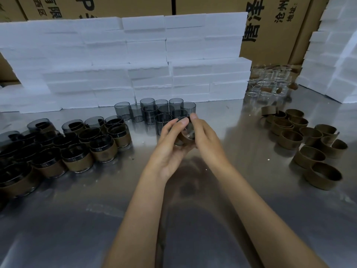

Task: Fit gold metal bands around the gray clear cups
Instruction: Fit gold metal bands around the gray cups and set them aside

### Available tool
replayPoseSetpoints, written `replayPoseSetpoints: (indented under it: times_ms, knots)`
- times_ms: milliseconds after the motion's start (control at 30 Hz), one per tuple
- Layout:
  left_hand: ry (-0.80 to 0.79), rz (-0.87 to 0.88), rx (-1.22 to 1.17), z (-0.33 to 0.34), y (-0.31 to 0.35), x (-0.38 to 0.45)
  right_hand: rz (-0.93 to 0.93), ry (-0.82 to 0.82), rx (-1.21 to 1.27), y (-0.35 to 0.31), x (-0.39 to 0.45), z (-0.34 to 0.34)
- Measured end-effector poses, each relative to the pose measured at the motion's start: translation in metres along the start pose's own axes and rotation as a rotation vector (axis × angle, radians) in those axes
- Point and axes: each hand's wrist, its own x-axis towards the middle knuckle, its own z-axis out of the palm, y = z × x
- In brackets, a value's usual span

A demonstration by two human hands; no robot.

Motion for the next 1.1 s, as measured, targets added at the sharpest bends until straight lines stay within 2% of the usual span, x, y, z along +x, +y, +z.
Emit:
replayPoseSetpoints:
  times_ms: [67,133,533,667,767,900,1033,1100]
  knots:
    - [-0.001,0.005,0.037,0.003,0.000,-0.001,0.122,-0.072,0.105,0.004,0.000,0.002]
    - [0.009,-0.002,0.090,0.002,-0.001,-0.001,0.140,-0.096,0.173,0.009,0.000,0.004]
    - [-0.021,-0.006,0.197,-0.009,-0.003,0.003,0.092,0.013,0.240,0.014,-0.001,0.002]
    - [-0.013,-0.015,0.217,-0.009,-0.007,0.002,0.095,0.107,0.185,0.018,-0.001,0.002]
    - [-0.029,-0.011,0.229,-0.007,-0.009,0.003,0.105,0.172,0.254,0.019,0.001,0.002]
    - [-0.061,-0.052,0.233,-0.006,-0.009,0.004,0.103,0.173,0.264,0.019,0.005,0.002]
    - [0.010,-0.046,0.317,-0.005,-0.004,0.004,0.099,0.174,0.231,0.019,0.003,0.005]
    - [0.087,-0.035,0.454,-0.002,0.000,0.004,0.072,0.205,0.160,0.021,-0.001,0.008]
